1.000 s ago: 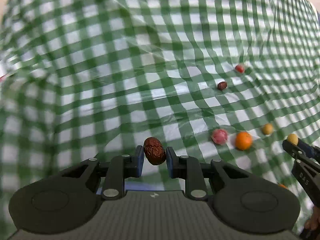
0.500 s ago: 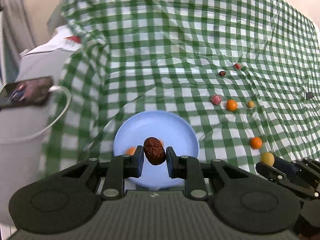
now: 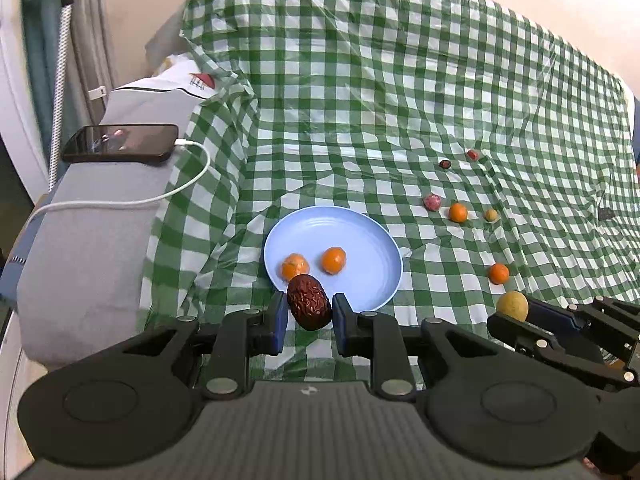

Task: Organize fruits
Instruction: 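Move both held fruits over the blue plate and release them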

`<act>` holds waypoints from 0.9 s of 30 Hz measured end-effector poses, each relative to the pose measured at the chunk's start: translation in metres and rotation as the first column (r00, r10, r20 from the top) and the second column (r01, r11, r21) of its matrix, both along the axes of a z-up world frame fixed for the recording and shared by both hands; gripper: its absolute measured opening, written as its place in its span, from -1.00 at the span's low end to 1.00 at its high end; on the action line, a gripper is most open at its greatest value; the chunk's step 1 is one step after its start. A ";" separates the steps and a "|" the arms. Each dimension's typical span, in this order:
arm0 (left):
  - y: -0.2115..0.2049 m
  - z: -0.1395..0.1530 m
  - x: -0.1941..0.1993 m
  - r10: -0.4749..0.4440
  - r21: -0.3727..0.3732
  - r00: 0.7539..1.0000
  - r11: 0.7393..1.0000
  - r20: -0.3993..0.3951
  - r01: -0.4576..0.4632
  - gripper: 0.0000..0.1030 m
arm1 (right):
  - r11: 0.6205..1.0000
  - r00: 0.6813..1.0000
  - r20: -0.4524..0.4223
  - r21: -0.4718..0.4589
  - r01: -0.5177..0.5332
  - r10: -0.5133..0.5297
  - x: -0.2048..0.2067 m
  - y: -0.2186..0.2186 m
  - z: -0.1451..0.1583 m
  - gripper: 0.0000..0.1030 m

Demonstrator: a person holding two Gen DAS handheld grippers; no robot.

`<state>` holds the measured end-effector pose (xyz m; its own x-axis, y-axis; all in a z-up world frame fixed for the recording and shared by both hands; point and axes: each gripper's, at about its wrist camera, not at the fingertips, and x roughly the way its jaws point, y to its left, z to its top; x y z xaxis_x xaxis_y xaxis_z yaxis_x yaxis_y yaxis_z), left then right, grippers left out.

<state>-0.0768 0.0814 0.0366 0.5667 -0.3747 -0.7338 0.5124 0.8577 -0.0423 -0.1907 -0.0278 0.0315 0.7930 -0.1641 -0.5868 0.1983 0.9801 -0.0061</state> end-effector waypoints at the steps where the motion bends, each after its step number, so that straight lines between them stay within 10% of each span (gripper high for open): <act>1: 0.002 0.001 -0.002 0.001 -0.006 1.000 1.000 0.001 -0.001 -0.50 | 1.000 1.000 0.000 -0.007 -0.001 0.001 -0.002 0.003 0.001 -0.48; 27: 0.014 0.005 -0.017 -0.002 -0.055 1.000 0.999 0.008 0.003 -0.50 | 0.999 1.000 0.000 -0.045 -0.030 0.030 -0.009 0.015 0.005 -0.48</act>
